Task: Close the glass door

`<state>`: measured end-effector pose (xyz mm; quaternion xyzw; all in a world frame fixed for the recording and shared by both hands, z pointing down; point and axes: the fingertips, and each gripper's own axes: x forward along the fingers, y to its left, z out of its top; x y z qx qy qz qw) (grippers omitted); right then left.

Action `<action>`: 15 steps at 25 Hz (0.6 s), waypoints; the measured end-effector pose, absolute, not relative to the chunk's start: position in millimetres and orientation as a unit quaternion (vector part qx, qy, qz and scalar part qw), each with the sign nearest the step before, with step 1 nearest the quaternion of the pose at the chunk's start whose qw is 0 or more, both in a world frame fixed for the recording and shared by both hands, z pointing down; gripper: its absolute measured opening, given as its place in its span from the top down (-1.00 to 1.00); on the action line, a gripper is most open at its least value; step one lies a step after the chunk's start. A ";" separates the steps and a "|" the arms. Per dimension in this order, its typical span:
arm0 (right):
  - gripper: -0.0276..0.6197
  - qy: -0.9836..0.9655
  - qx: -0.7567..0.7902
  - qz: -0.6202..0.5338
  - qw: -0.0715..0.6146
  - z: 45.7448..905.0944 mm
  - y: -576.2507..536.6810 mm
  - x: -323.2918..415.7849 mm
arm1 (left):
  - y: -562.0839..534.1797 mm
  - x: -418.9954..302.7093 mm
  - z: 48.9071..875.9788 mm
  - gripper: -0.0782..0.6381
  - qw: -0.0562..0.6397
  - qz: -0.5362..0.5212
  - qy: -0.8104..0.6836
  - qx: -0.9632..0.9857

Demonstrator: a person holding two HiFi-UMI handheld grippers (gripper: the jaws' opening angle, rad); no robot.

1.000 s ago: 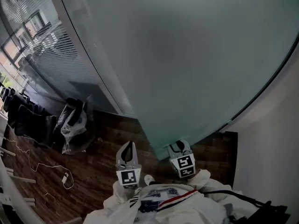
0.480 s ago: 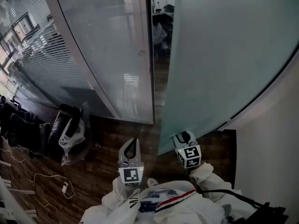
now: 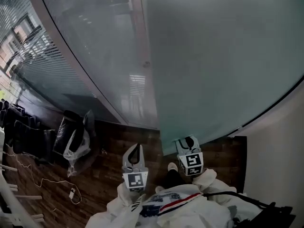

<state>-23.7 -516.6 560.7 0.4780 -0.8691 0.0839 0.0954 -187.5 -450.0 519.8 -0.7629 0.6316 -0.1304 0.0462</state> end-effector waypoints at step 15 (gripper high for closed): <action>0.55 -0.844 0.527 0.072 0.075 560.4 -600.7 -48.6 | -523.2 -228.5 510.9 0.78 0.065 -0.158 0.682 -0.711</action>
